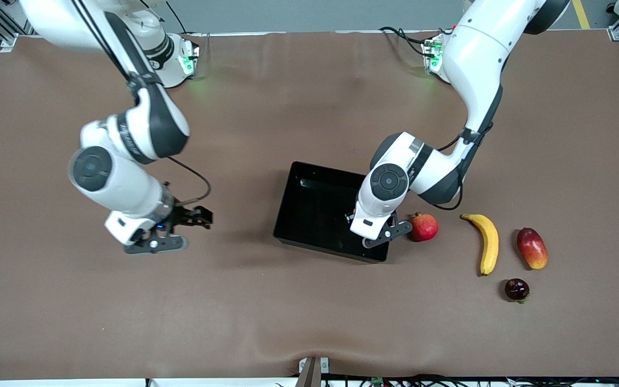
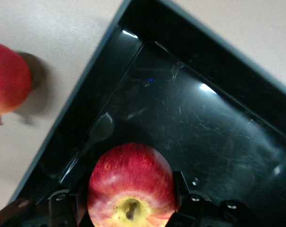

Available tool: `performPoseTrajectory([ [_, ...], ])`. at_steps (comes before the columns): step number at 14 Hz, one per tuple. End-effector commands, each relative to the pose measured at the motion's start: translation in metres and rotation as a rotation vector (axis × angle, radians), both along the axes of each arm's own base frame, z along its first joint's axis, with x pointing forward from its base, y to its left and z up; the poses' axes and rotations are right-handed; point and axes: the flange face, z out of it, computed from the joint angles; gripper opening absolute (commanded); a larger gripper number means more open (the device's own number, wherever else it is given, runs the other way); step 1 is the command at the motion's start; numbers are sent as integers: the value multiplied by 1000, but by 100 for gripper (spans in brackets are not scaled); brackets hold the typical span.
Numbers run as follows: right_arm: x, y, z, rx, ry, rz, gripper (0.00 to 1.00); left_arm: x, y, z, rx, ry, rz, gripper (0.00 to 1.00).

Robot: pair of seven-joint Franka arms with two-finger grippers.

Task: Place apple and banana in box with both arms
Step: 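Lower the apple into the box and open the left gripper while the right withdraws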

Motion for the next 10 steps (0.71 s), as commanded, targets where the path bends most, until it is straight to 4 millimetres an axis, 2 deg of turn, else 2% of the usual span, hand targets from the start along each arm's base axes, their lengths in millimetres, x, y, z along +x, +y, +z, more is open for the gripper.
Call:
performPoseTrajectory([
  [1, -9, -54, 43, -18, -15, 55, 100, -16, 0, -9, 11, -29, 13, 0],
  [3, -19, -87, 78, -25, -21, 71, 100, -26, -5, -17, 25, -17, -3, 0],
  [7, -58, -148, 150, -52, 22, -18, 100, -27, -4, -28, 28, -53, -8, 0],
  [8, -66, -164, 165, -53, 24, -44, 100, -27, -5, -28, 26, -55, -6, 17],
  [10, -79, -190, 182, -54, 48, -86, 100, -26, -5, -26, 22, -60, -4, 100],
])
